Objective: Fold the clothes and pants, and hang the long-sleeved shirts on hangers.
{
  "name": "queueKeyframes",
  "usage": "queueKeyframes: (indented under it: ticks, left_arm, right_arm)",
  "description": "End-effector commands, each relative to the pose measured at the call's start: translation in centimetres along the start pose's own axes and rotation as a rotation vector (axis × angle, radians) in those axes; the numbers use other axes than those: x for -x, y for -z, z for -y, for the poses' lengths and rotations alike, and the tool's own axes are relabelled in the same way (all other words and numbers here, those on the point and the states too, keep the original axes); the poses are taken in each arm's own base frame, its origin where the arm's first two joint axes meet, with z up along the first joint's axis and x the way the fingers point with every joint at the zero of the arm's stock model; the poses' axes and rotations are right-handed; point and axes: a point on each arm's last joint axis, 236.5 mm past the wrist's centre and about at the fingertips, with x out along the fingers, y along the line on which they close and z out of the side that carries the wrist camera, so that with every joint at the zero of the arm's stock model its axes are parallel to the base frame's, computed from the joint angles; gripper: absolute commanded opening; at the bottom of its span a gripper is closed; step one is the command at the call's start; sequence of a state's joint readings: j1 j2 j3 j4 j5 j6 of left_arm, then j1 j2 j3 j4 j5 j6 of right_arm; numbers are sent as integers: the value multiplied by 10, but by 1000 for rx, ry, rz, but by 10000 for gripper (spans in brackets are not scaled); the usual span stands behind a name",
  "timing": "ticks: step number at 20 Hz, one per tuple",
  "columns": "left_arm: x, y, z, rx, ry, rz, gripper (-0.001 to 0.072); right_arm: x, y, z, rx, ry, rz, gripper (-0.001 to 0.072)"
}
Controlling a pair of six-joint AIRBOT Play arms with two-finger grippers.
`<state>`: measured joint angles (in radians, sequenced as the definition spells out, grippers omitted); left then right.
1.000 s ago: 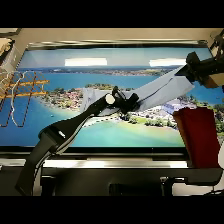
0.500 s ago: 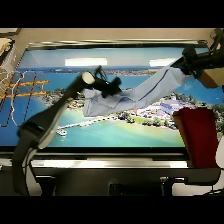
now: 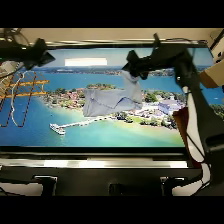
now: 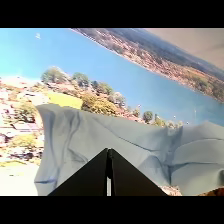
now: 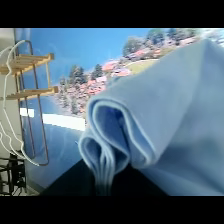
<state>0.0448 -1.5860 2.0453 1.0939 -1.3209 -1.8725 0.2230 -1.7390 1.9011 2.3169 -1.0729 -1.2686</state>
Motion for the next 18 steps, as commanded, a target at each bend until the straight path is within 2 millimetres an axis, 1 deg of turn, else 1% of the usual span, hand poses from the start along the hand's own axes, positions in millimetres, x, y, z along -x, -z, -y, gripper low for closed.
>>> queueKeyframes:
  ticks: [1,3,4,6,8,13,16,18]
  left_arm:
    - [65,-22,-32,-9,-90,106,18]
    - [72,-24,-41,0,-106,108,18]
    - [73,-23,-44,-4,-111,104,18]
    - [71,-23,-46,-9,-114,100,18]
    - [67,-20,-50,-2,-118,86,18]
    - [57,-13,-58,6,-127,55,19]
    - [56,-13,-58,7,-128,54,18]
    - [56,-13,-58,-3,-128,53,19]
  right_arm:
    - [-59,28,-17,-15,-31,-16,39]
    - [-81,42,-13,-24,-24,-42,39]
    - [-90,48,-12,-33,-22,-53,39]
    - [-103,57,-7,-52,-16,-79,39]
    - [-109,65,-5,-54,-11,-100,39]
    - [-115,68,0,-67,-5,-108,39]
    - [-124,80,-1,-70,1,-128,39]
    - [-134,90,-3,-63,-1,-140,40]
